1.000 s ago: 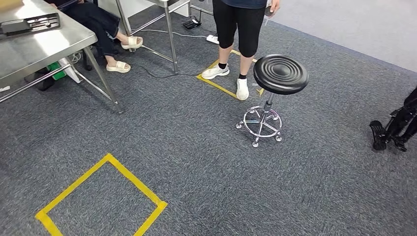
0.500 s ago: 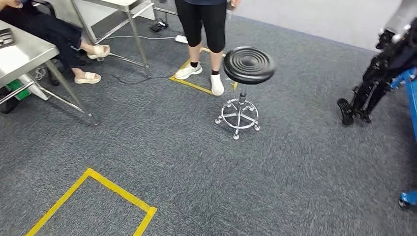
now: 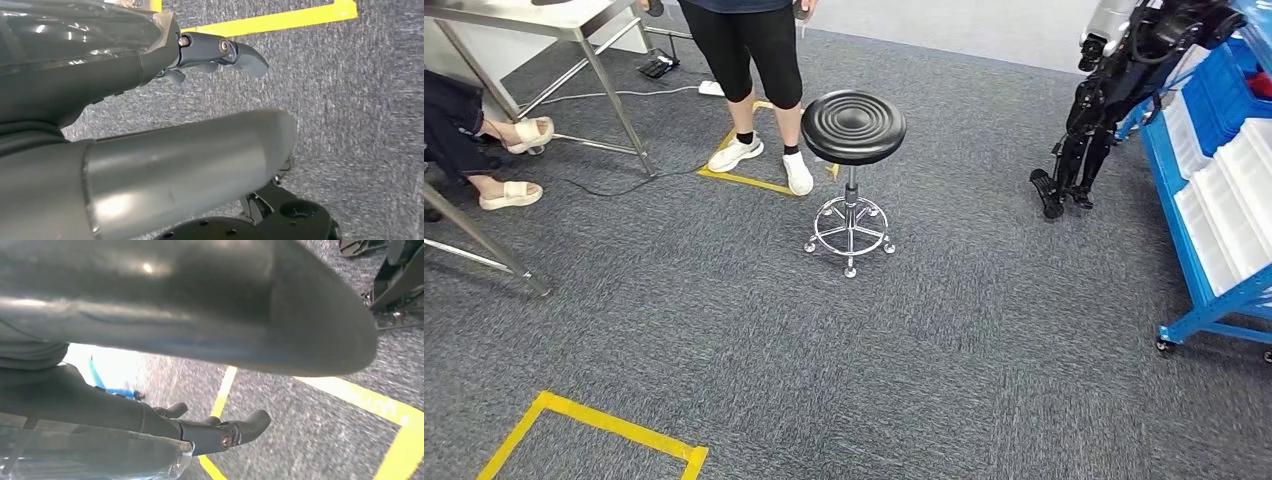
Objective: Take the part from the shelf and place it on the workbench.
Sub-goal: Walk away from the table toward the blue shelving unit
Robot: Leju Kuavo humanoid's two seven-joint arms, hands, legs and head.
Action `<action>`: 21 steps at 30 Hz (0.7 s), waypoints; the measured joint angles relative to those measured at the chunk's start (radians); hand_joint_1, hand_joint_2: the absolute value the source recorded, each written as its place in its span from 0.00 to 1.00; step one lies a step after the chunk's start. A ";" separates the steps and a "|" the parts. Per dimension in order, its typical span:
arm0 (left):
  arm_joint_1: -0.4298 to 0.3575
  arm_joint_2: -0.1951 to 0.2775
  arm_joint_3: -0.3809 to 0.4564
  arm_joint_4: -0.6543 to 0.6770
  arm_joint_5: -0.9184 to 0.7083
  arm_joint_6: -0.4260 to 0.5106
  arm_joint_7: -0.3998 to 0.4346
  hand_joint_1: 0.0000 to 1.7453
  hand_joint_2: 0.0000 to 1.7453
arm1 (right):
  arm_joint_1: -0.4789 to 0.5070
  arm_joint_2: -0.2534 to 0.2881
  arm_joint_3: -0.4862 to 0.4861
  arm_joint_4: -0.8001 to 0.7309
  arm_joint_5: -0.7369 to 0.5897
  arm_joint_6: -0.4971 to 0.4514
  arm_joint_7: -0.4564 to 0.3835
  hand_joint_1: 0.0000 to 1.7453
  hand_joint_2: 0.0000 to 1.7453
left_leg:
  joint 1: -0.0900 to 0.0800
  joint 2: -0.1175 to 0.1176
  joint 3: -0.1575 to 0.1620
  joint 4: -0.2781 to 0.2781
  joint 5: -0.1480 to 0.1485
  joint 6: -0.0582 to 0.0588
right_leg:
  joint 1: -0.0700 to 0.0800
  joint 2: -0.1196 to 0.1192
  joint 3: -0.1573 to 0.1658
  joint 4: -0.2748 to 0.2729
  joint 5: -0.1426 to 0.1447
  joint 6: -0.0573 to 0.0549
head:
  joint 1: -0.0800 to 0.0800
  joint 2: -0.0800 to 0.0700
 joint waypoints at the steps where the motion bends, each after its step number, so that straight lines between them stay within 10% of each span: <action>1: -0.001 0.000 0.000 0.000 0.000 0.000 0.000 0.00 0.00 | 0.001 0.000 0.000 0.001 0.000 0.000 0.000 0.00 0.00 | 0.000 -0.008 0.024 -0.059 0.027 0.008 | 0.001 0.021 -0.008 0.002 0.002 0.010 | 0.000 0.000; 4: -0.006 0.000 -0.001 -0.002 -0.002 0.001 0.000 0.00 0.00 | 0.004 0.003 0.000 0.002 0.000 0.000 -0.001 0.00 0.00 | -0.003 0.011 0.051 -0.134 0.059 0.041 | 0.005 -0.009 -0.054 0.063 -0.024 0.027 | 0.005 0.000; 8: -0.001 0.001 -0.002 -0.002 -0.003 0.002 0.001 0.00 0.00 | -0.001 0.005 0.000 0.002 0.002 -0.002 -0.007 0.00 0.00 | -0.010 0.068 0.047 -0.135 0.060 0.049 | 0.000 -0.068 -0.157 0.285 -0.112 0.022 | 0.008 0.000; 12: -0.002 0.001 -0.003 -0.002 -0.003 0.002 0.005 0.00 0.00 | -0.001 0.006 0.000 0.002 0.006 -0.006 -0.008 0.00 0.00 | -0.012 0.113 0.053 -0.134 0.054 0.039 | -0.009 -0.120 -0.040 0.089 -0.042 0.053 | 0.009 0.000; 14: -0.004 0.001 -0.003 -0.002 -0.004 0.003 0.007 0.00 0.00 | -0.005 0.006 0.000 0.002 0.009 -0.007 -0.009 0.00 0.00 | -0.016 0.131 0.060 -0.134 0.048 0.027 | -0.003 -0.151 0.002 0.011 -0.019 0.048 | 0.008 0.000; 17: -0.010 0.000 -0.003 -0.004 -0.005 0.004 0.010 0.00 0.00 | -0.005 0.005 0.000 0.003 0.010 -0.011 -0.010 0.00 0.00 | -0.012 0.149 0.074 -0.139 0.042 0.007 | -0.001 -0.125 -0.002 0.004 -0.015 0.027 | 0.006 0.000; 21: -0.011 -0.002 -0.003 -0.006 -0.006 0.004 0.014 0.00 0.00 | -0.005 0.004 0.000 0.004 0.011 -0.013 -0.013 0.00 0.00 | -0.004 0.045 0.004 0.028 -0.065 -0.005 | -0.011 -0.082 0.004 -0.004 -0.006 -0.002 | -0.003 0.000</action>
